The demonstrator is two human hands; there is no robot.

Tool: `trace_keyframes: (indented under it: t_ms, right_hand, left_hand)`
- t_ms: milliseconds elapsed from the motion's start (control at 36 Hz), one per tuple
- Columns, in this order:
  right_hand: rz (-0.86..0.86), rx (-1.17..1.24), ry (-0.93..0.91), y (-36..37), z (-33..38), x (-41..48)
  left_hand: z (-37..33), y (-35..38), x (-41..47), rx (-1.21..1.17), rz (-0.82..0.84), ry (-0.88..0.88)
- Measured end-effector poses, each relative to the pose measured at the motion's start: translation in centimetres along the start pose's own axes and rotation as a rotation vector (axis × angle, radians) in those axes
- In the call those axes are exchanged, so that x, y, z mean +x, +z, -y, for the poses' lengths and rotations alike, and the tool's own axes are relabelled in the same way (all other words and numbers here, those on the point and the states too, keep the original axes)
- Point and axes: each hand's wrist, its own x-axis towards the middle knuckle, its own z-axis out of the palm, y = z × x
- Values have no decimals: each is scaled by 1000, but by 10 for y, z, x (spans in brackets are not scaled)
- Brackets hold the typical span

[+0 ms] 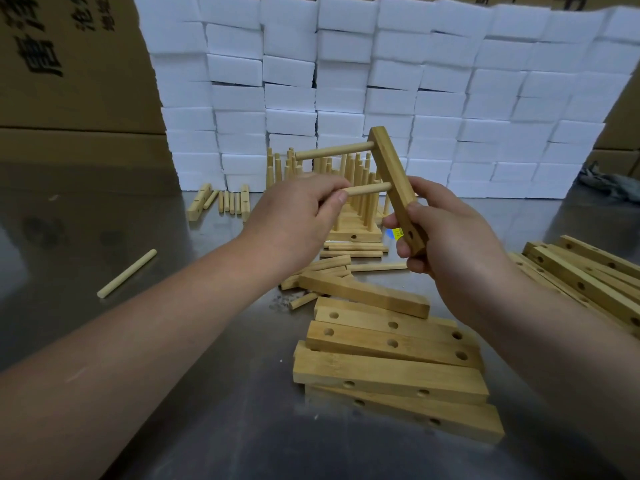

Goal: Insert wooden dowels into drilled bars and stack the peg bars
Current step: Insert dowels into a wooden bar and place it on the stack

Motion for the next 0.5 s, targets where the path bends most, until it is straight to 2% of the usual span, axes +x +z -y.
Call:
trace_keyframes:
  t_ms: [167,333,417,500]
  right_hand:
    - [13,-7,-23,0,-2,-3]
    - [20,7,30,2,-3,-1]
    - [3,43,70,5,-6,-1]
    - [-34,140,151,3,-8,3]
  left_hand:
    - [4,1,0,-147,52,-126]
    - [8,0,4,-117,125,-178]
    - [10,0,5,-83,100,-167]
    - [17,0,9,-221,-46,-261]
